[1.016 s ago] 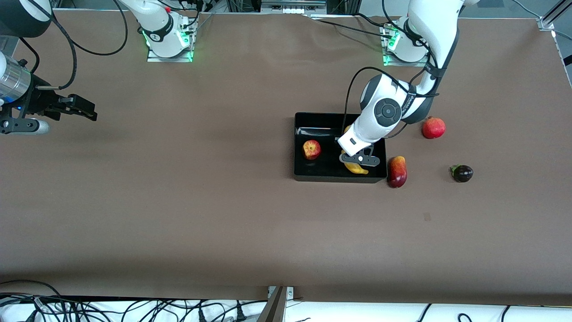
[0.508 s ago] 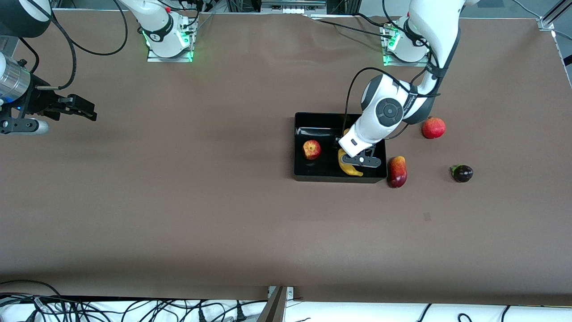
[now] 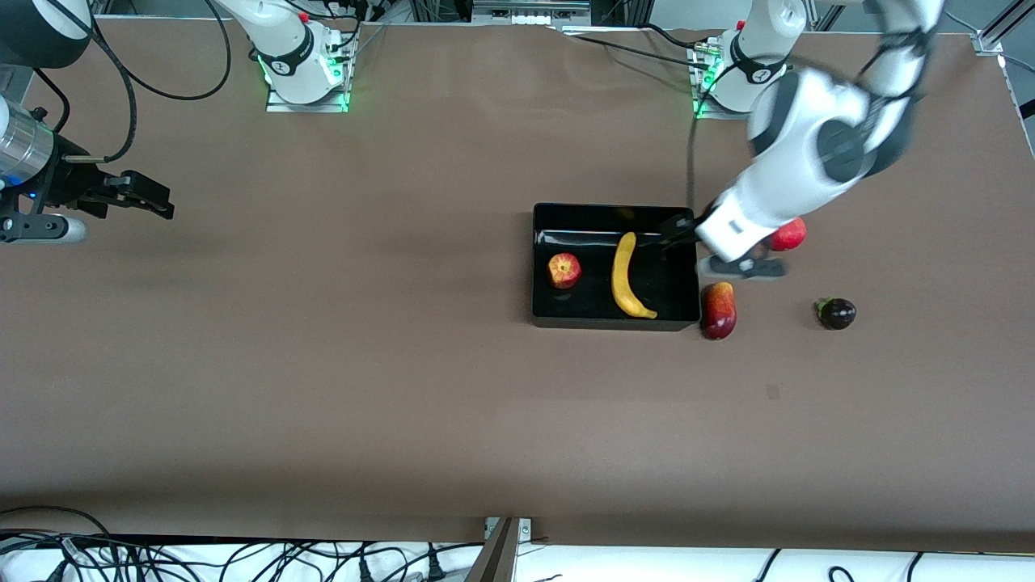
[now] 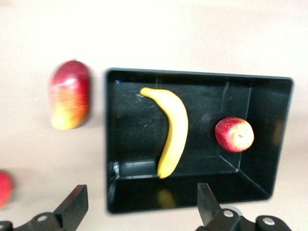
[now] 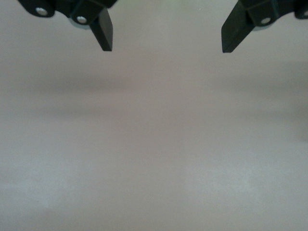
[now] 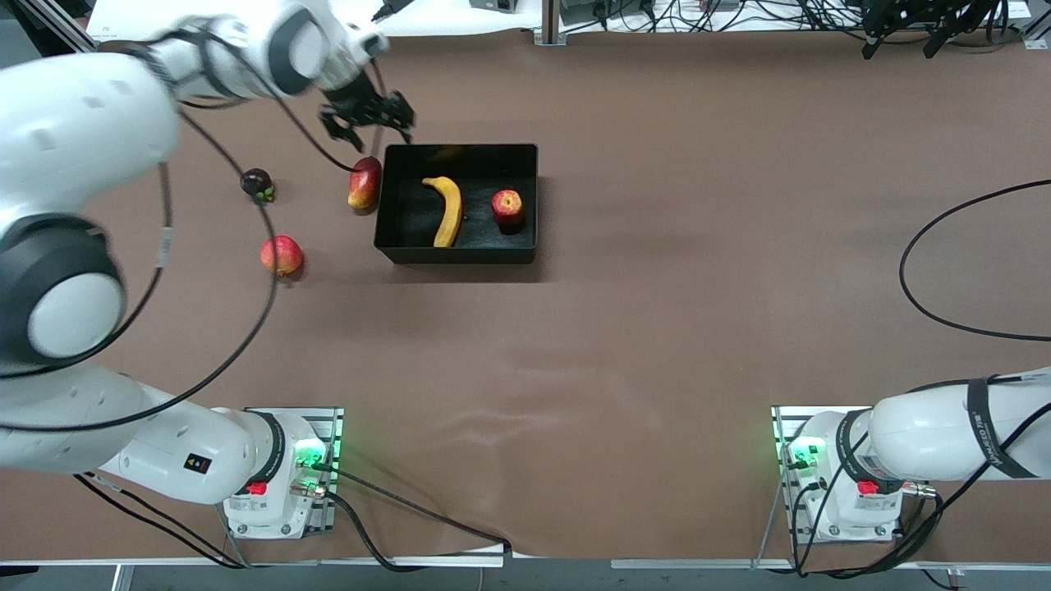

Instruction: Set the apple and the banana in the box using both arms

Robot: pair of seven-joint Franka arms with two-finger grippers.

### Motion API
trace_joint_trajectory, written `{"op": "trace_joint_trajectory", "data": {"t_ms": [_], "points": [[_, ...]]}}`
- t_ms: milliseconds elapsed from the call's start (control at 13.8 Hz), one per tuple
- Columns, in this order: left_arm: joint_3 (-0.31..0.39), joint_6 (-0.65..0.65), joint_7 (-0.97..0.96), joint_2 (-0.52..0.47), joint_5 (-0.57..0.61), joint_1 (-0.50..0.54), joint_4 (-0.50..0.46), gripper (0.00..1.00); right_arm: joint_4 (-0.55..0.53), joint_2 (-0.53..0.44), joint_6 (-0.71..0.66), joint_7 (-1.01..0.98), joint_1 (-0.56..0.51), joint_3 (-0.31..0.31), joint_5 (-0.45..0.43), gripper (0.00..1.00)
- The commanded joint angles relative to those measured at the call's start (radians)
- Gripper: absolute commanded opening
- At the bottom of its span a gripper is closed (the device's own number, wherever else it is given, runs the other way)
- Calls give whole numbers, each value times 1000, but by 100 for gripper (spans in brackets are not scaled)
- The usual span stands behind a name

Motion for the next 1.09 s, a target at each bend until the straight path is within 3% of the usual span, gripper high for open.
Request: {"op": "trace_joint_trajectory", "data": {"t_ms": [0, 218, 435, 1016], "points": [[-7, -111, 38, -126, 95, 64, 12, 100, 12, 3, -8, -16, -7, 0, -1, 100], [-10, -321, 45, -147, 169, 133, 155, 100, 12, 3, -5, -16, -6, 0, -1, 100], [-10, -415, 47, -149, 244, 150, 243, 100, 12, 3, -13, -11, -6, 0, -1, 100], [-8, -432, 36, -152, 252, 152, 260, 100, 13, 1, -16, -4, -1, 3, 3, 100]]}}
